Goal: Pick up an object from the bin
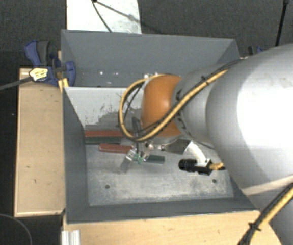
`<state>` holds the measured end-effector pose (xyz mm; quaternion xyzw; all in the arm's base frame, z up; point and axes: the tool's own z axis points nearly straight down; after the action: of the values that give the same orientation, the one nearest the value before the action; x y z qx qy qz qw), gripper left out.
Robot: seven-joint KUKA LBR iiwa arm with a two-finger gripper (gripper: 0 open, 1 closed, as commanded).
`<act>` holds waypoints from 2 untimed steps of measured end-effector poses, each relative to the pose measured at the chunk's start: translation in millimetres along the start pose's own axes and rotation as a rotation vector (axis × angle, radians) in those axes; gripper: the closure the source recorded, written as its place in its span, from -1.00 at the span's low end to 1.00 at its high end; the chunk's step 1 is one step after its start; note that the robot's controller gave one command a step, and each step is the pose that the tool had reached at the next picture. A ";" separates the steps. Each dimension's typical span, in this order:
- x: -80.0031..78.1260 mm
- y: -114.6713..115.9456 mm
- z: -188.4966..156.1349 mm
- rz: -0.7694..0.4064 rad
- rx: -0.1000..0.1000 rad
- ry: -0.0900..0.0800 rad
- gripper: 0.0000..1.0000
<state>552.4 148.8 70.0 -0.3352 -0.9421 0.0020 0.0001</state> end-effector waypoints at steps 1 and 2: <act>2.9 3.8 -0.1 -0.004 -0.004 0.001 1.00; 2.1 4.2 -28.4 -0.002 -0.007 -0.001 1.00</act>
Offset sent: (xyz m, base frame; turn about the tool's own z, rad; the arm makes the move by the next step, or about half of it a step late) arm 0.0000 0.0000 0.0000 0.0000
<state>553.5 153.5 98.4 -0.3342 -0.9425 -0.0012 -0.0016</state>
